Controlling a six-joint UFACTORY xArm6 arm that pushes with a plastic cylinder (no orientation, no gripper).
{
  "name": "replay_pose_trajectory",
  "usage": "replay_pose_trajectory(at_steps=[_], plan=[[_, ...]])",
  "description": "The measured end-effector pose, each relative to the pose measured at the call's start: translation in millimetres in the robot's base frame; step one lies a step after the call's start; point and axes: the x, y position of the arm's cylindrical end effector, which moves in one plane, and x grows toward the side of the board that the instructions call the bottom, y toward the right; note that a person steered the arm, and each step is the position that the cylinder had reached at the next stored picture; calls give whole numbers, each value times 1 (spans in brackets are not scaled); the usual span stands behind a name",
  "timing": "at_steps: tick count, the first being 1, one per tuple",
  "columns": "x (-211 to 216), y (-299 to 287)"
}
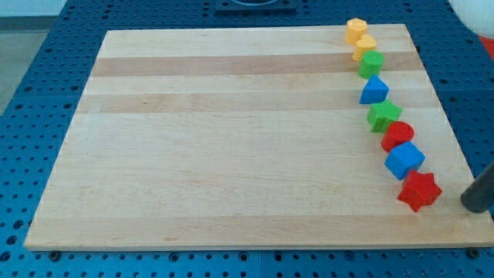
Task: Move red star at bottom center
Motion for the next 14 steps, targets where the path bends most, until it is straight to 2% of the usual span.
replay_pose_trajectory(at_steps=[2,4,6,8,11,14], plan=[[25,-6],[-12,-42],[-65,-151],[4,-121],[4,-110],[23,-87]])
